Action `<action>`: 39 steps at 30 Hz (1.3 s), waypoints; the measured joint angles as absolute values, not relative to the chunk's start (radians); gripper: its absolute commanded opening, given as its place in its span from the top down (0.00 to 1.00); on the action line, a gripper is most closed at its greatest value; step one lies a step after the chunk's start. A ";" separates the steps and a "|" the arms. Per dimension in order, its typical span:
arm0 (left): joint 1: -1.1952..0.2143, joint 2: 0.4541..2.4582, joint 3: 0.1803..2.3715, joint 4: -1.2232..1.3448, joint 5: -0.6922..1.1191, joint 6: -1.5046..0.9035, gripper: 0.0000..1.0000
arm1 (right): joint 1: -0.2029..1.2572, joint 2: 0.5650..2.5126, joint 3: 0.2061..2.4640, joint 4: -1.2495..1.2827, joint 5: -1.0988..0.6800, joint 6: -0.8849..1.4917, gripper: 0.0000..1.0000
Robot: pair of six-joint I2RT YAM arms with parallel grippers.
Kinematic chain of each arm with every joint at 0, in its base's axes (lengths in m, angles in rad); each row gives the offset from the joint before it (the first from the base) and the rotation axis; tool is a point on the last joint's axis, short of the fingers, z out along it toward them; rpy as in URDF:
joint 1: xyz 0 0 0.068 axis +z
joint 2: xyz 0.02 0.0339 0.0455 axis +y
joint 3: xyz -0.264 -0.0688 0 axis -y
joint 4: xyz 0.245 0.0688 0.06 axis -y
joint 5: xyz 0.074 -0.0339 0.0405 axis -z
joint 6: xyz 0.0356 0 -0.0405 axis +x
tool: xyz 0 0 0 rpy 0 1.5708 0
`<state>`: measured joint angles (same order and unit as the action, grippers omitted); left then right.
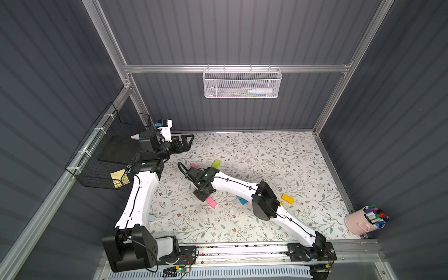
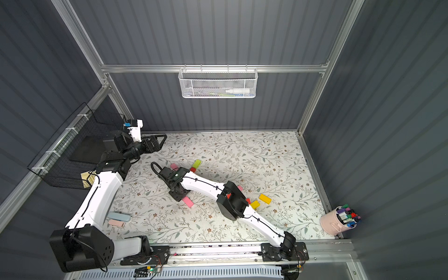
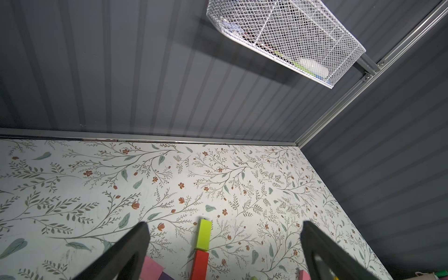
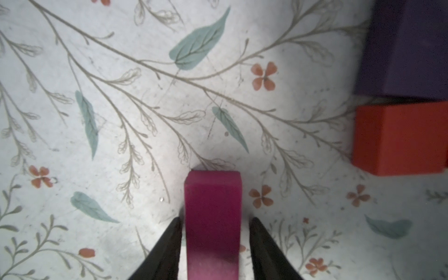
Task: Assemble the letter v with building blocks
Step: Assemble the building block at the center of the board, then pick up the building block from the center of the board.
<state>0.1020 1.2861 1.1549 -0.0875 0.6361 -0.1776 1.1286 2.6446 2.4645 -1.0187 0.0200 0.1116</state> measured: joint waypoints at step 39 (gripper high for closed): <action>-0.411 1.299 1.114 0.032 0.499 -0.190 0.02 | 0.459 1.700 1.558 -1.044 0.173 0.423 0.42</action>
